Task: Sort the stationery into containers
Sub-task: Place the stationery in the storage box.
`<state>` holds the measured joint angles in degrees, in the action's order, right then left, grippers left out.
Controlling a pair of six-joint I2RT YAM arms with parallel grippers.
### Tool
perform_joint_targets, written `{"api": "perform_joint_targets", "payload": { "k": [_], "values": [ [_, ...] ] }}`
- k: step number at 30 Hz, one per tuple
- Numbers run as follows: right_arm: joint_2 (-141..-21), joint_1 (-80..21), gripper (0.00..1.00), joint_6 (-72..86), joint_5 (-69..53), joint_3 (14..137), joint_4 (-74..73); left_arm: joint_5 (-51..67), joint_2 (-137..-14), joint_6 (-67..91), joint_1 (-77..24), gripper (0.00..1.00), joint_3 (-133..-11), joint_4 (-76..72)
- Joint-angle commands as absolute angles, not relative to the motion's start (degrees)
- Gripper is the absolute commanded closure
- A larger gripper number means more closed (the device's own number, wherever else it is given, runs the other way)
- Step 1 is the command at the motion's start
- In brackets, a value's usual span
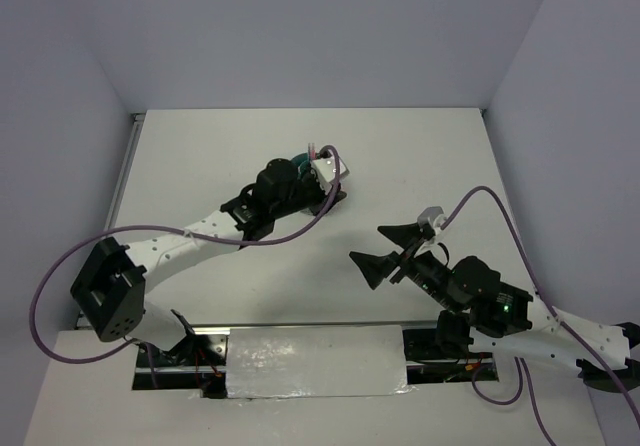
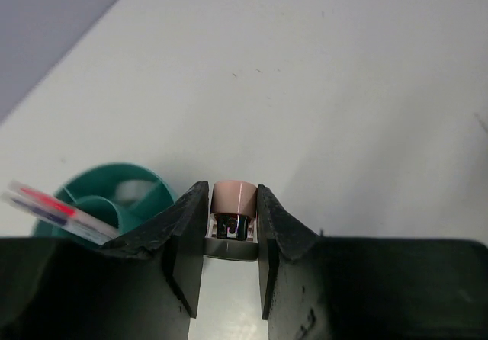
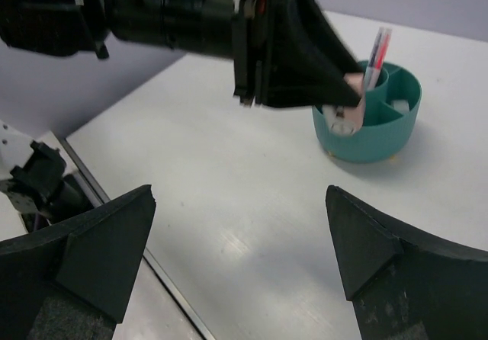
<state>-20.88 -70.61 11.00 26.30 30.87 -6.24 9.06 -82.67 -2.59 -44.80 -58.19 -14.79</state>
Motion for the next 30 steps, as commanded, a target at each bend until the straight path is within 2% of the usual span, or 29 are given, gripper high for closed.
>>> {"api": "perform_joint_targets", "payload": {
  "k": [1, 7, 15, 30],
  "values": [
    [-21.36, -70.58, 0.00, 12.22, 25.84, 32.87, -11.60, 7.84, -84.45, -14.14, -44.39, 1.00, -63.63, -20.04],
    [-21.09, -70.49, 0.00, 12.66, 25.49, 31.64, -11.34, 6.94, -88.67, -14.06, -40.79, 1.00, -63.19, -25.75],
    [-24.43, -70.49, 0.00, 11.34, 27.42, 32.96, -13.45, 7.82, -94.57, -15.38, -38.76, 1.00, -67.06, -25.31],
    [-24.35, -70.49, 0.00, 10.28, 27.77, 32.52, -12.74, 10.10, -96.50, -10.55, -36.91, 0.96, -61.26, -31.99]
  ]
}}
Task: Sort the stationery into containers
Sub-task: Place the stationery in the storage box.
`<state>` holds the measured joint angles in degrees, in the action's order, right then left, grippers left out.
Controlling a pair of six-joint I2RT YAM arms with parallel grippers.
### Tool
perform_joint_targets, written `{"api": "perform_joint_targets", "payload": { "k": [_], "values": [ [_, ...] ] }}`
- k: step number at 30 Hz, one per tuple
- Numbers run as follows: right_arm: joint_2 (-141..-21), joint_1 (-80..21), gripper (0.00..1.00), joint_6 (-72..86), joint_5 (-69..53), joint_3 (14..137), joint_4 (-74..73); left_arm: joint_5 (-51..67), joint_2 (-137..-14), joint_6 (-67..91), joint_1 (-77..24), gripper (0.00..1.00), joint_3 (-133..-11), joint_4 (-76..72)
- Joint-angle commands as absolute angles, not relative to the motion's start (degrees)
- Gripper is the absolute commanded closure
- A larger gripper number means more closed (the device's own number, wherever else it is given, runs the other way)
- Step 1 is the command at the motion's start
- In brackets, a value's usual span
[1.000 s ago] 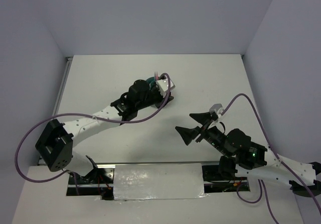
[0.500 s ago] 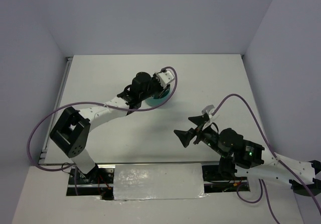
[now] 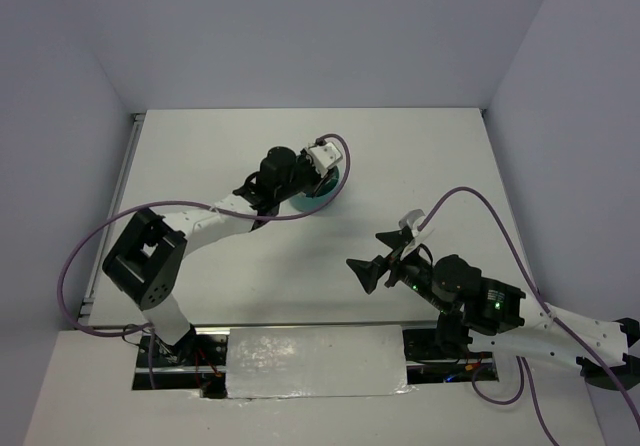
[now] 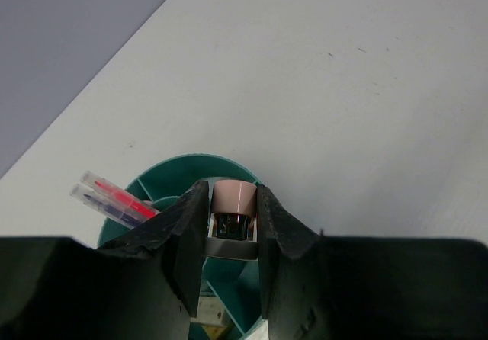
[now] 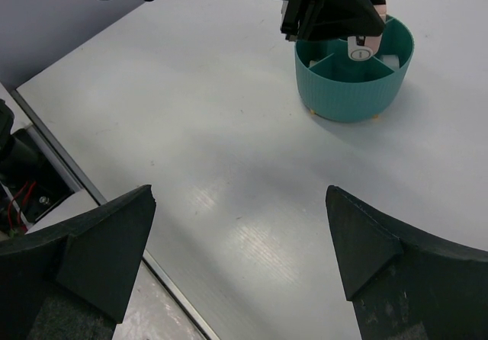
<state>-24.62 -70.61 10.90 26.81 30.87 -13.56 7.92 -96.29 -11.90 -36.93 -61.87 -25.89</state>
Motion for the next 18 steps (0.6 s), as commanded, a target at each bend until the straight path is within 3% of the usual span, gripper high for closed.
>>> {"api": "perform_joint_targets", "payload": {
  "k": [1, 15, 18],
  "values": [
    [-24.43, -70.49, 0.00, 10.37, 27.86, 32.43, -12.74, 10.46, -96.42, -10.37, -36.91, 0.96, -60.74, -32.25],
    [-24.61, -70.49, 0.00, 10.28, 27.60, 32.26, -12.39, 8.61, -96.33, -9.58, -36.91, 0.93, -58.89, -33.05],
    [-24.61, -70.58, 0.00, 10.02, 27.42, 32.34, -12.39, 8.27, -96.24, -8.97, -36.83, 0.85, -58.71, -33.84]
  ]
}}
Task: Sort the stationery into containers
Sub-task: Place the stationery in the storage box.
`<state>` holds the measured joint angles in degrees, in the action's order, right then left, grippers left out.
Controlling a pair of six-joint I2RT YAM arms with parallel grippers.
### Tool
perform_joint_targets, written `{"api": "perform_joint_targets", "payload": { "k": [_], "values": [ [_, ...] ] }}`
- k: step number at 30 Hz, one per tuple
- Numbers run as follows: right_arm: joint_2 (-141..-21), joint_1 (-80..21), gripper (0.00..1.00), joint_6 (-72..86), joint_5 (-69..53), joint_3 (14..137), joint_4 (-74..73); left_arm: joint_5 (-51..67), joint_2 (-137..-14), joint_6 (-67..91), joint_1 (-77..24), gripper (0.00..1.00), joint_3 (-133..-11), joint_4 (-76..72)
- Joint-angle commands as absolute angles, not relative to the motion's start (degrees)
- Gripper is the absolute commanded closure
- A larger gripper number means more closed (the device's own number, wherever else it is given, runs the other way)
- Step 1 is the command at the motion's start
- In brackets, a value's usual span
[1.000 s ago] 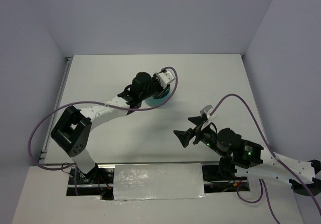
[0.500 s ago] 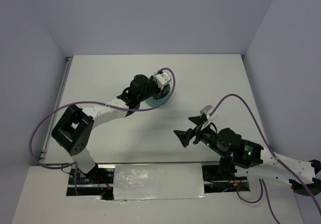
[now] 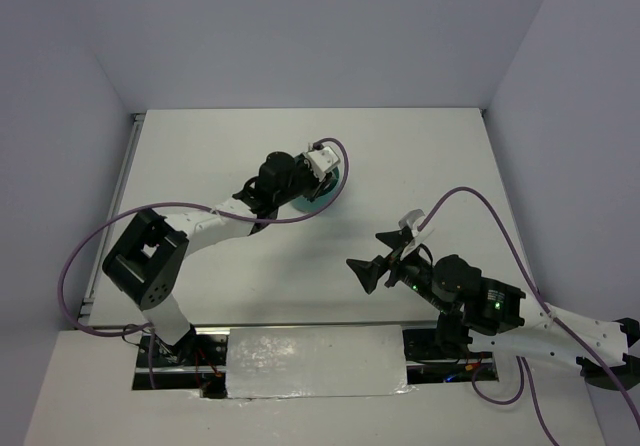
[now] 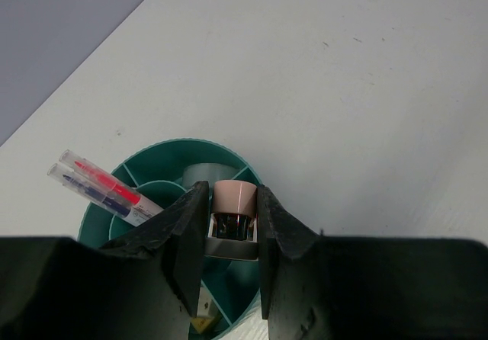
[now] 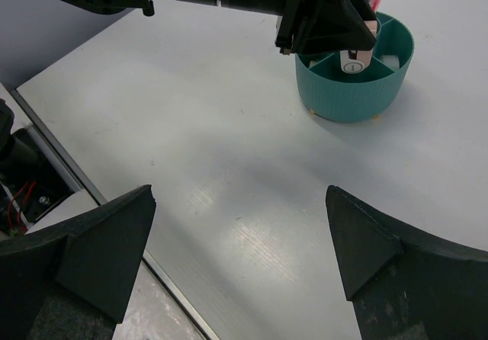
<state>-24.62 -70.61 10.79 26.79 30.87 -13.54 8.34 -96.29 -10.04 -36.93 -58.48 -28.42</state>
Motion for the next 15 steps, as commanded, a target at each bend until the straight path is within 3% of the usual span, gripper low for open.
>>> {"api": "perform_joint_targets", "payload": {
  "k": [1, 10, 14, 15],
  "values": [
    [-24.78, -70.58, 0.00, 10.02, 27.42, 32.34, -12.31, 8.00, -96.15, -9.05, -36.83, 0.84, -58.62, -33.84],
    [-25.14, -70.58, 0.00, 10.11, 27.25, 32.17, -12.13, 7.29, -97.03, -8.18, -36.21, 0.76, -58.01, -34.19],
    [-25.23, -70.58, 0.00, 10.02, 27.25, 32.34, -12.13, 7.38, -96.86, -7.47, -36.12, 0.68, -57.75, -34.36],
    [-25.40, -70.49, 0.00, 9.93, 27.33, 32.43, -12.04, 7.21, -96.86, -7.38, -36.12, 0.61, -57.74, -34.63]
  ]
}}
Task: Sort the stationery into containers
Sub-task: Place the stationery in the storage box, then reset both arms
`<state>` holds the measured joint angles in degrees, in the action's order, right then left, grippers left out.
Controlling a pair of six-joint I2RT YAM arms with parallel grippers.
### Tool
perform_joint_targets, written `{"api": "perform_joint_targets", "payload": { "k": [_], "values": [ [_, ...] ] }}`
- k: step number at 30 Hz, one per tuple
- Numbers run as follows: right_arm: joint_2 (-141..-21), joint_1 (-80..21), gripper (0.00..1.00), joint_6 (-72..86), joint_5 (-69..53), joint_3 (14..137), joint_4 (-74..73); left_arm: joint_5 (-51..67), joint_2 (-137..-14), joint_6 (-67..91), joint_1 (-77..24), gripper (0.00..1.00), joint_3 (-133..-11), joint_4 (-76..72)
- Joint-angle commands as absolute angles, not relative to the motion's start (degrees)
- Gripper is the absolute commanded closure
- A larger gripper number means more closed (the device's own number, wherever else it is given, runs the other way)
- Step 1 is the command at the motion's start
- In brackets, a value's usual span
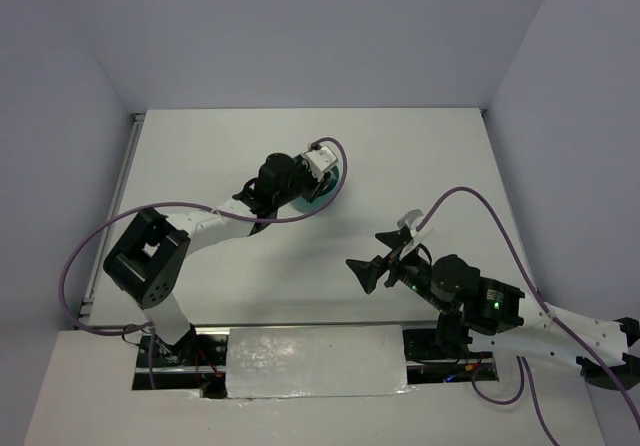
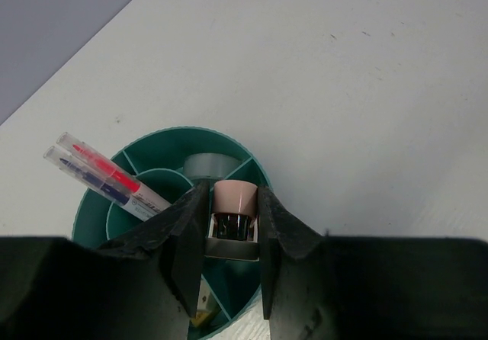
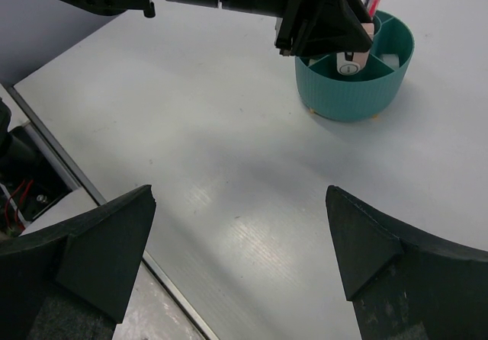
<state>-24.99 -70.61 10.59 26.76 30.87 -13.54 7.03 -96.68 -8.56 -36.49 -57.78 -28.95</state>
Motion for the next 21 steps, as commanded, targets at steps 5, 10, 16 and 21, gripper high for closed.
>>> {"api": "perform_joint_targets", "payload": {
  "k": [5, 10, 16, 21],
  "values": [
    [-25.75, -70.49, 0.00, 9.84, 27.16, 32.34, -11.69, 6.50, -96.07, -6.51, -36.12, 0.42, -57.39, -34.28],
    [-26.19, -70.49, 0.00, 9.84, 27.07, 32.61, -11.78, 6.16, -94.31, -5.89, -36.12, 0.31, -57.04, -34.63],
    [-25.32, -70.58, 0.00, 9.93, 27.51, 32.61, -11.52, 4.14, -87.65, -2.12, -36.12, 0.22, -56.69, -33.50],
    [-24.43, -70.49, 0.00, 10.55, 28.73, 34.10, -12.38, -4.97, -78.25, 9.03, -36.12, 0.01, -61.95, -19.37]
  ]
}}
